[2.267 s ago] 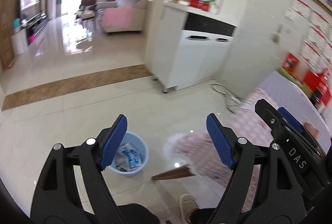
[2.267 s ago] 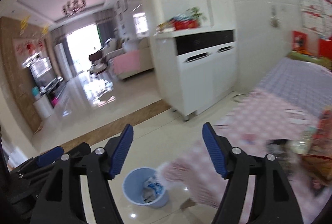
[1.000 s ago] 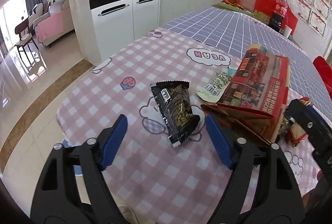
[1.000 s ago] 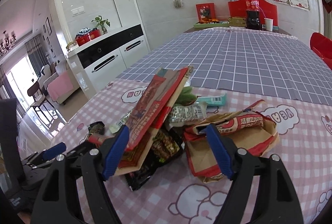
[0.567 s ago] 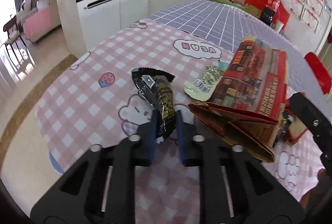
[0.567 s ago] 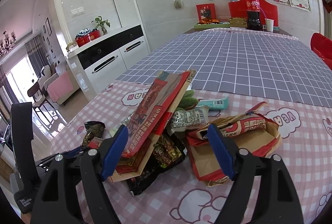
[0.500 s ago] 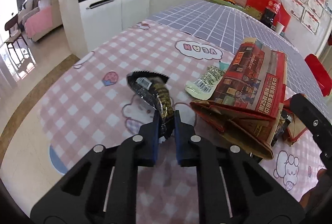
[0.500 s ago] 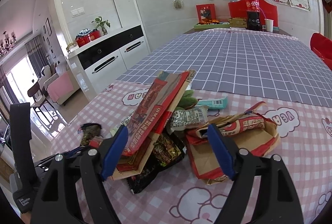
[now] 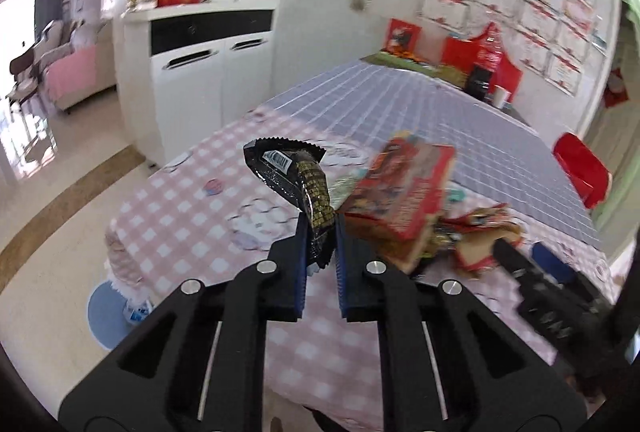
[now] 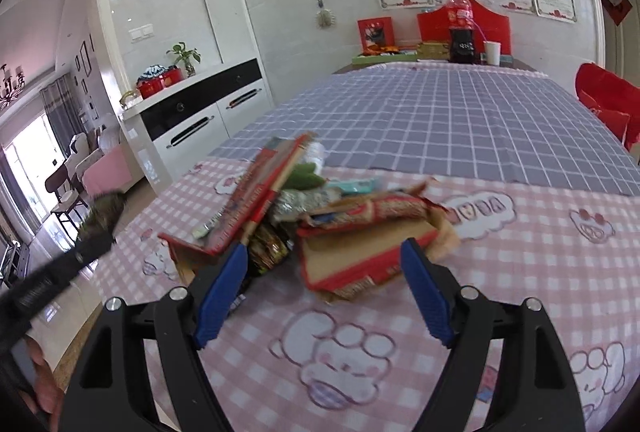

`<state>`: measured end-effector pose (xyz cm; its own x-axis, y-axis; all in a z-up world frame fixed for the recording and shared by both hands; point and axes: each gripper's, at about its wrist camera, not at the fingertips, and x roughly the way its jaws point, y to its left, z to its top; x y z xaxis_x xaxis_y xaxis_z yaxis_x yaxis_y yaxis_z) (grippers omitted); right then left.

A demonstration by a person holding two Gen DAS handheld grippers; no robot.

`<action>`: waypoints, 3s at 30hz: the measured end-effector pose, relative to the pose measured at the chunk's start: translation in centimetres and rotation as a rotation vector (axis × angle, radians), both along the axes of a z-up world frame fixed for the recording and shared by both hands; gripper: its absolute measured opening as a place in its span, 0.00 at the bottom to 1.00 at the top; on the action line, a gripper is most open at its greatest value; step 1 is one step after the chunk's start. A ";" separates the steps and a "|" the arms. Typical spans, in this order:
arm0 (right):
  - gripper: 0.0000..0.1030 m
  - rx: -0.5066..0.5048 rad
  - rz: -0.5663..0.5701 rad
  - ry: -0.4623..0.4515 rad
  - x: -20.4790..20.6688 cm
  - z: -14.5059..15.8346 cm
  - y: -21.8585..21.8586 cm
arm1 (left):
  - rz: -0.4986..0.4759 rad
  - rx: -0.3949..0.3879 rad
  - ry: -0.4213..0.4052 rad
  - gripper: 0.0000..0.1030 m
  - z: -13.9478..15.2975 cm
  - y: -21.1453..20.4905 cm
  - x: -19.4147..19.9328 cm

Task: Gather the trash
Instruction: 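Grasp the brown paper bag with the right tool while left holds the wrapper, then carry wrapper and paper bag to the blue bin and open both tools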

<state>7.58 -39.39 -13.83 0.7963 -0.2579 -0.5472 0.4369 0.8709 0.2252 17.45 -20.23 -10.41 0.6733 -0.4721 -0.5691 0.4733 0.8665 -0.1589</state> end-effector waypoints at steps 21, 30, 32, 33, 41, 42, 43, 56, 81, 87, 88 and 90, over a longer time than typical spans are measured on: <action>0.75 0.185 -0.078 0.043 -0.2 -2.8 -5.4 | -0.078 0.011 0.011 0.12 -0.3 -4.4 -1.3; 0.75 0.121 -0.136 0.032 0.2 -1.7 -5.6 | -0.071 0.006 0.019 0.12 -0.4 -4.6 -0.3; 0.76 0.125 -0.126 0.028 0.4 -1.4 -5.6 | -0.067 0.003 0.024 0.12 -0.6 -4.4 0.1; 0.76 0.150 -0.119 0.030 0.6 -1.6 -5.9 | -0.069 0.000 0.031 0.12 -0.7 -4.4 0.2; 0.77 0.279 -0.163 0.077 1.1 -4.0 -7.9 | -0.110 0.004 0.043 0.12 -1.2 -5.3 0.2; 0.77 0.285 -0.167 0.072 1.1 -4.0 -8.0 | -0.115 0.007 0.044 0.12 -1.2 -5.5 0.2; 0.77 0.280 -0.171 0.074 1.4 -4.0 -8.1 | -0.120 0.009 0.046 0.12 -1.3 -5.6 0.2; 0.32 0.302 -0.093 0.001 2.7 -3.3 -8.4 | -0.153 0.012 0.059 0.12 -1.3 -6.5 0.1; 0.20 -0.021 0.205 -0.192 3.1 8.4 8.1 | 0.036 -0.146 -0.027 0.12 4.1 7.8 -0.9; 0.20 -0.003 0.431 -0.164 8.3 8.3 17.6 | 0.221 -0.152 -0.020 0.12 3.3 16.7 1.0; 0.20 -0.006 0.464 -0.157 9.0 8.2 19.1 | 0.253 -0.153 -0.014 0.12 3.0 18.3 1.4; 0.20 -0.019 0.526 -0.143 10.4 7.9 22.2 | 0.325 -0.156 0.000 0.12 2.3 21.5 2.2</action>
<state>18.02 -17.14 -5.97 0.8866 0.1870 -0.4231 -0.0931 0.9681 0.2328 19.61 1.29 -8.13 0.8026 -0.3149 -0.5067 0.1773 0.9368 -0.3014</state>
